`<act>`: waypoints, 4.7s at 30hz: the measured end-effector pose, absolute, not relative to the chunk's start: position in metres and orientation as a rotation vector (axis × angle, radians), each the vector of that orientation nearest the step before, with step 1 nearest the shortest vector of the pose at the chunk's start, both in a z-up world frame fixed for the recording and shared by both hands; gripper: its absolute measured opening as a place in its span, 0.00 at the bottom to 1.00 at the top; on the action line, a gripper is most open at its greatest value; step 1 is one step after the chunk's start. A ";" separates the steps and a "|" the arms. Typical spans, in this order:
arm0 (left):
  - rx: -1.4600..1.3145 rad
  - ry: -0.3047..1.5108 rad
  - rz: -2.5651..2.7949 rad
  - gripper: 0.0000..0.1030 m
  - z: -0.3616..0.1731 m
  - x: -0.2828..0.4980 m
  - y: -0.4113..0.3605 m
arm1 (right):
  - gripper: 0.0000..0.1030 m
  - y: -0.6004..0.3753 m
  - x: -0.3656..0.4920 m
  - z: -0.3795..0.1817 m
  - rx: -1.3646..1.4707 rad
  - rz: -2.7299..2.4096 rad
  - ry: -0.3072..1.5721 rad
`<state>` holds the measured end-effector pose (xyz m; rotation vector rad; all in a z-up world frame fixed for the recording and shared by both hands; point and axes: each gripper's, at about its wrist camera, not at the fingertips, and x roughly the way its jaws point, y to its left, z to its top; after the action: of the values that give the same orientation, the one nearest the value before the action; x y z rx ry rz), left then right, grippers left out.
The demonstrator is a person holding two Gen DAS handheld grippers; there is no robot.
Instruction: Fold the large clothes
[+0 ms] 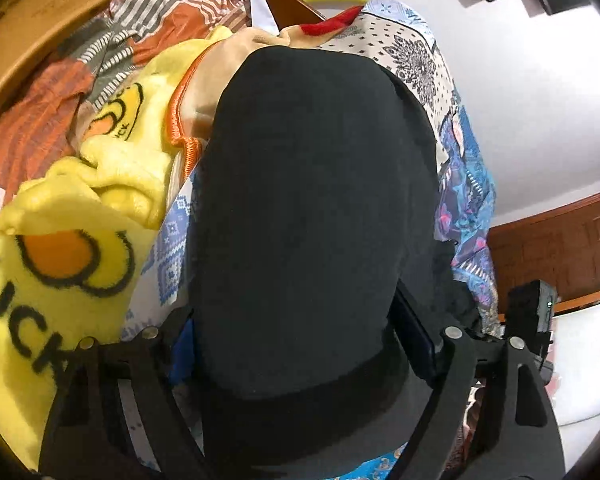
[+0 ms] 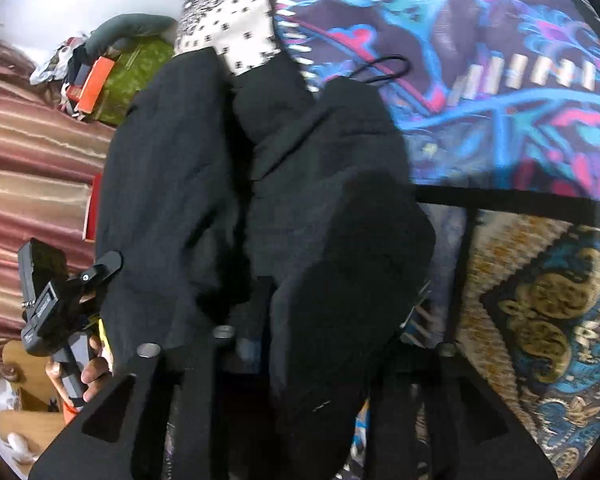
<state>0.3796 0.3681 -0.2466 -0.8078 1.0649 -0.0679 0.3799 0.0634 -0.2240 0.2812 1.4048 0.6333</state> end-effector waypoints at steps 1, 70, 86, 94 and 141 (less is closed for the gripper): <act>-0.787 1.070 -0.047 0.84 -0.243 0.378 0.365 | 0.35 0.058 0.377 -0.222 0.267 0.618 1.414; -0.090 0.171 0.279 1.00 0.046 -0.038 0.121 | 1.00 -0.041 -0.018 0.078 -0.036 0.524 0.198; -0.092 0.164 0.256 1.00 0.050 -0.036 0.114 | 1.00 -0.044 -0.020 0.083 -0.037 0.518 0.217; -0.075 0.160 0.259 1.00 0.050 -0.038 0.106 | 1.00 -0.046 -0.020 0.084 -0.038 0.519 0.222; -0.082 0.218 0.213 1.00 0.044 -0.026 0.097 | 1.00 -0.052 -0.008 0.077 0.000 0.499 0.277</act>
<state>-0.0258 0.0971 0.0444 -0.0819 0.2179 0.2128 -0.0075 -0.0519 0.0773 0.0003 0.2769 0.4987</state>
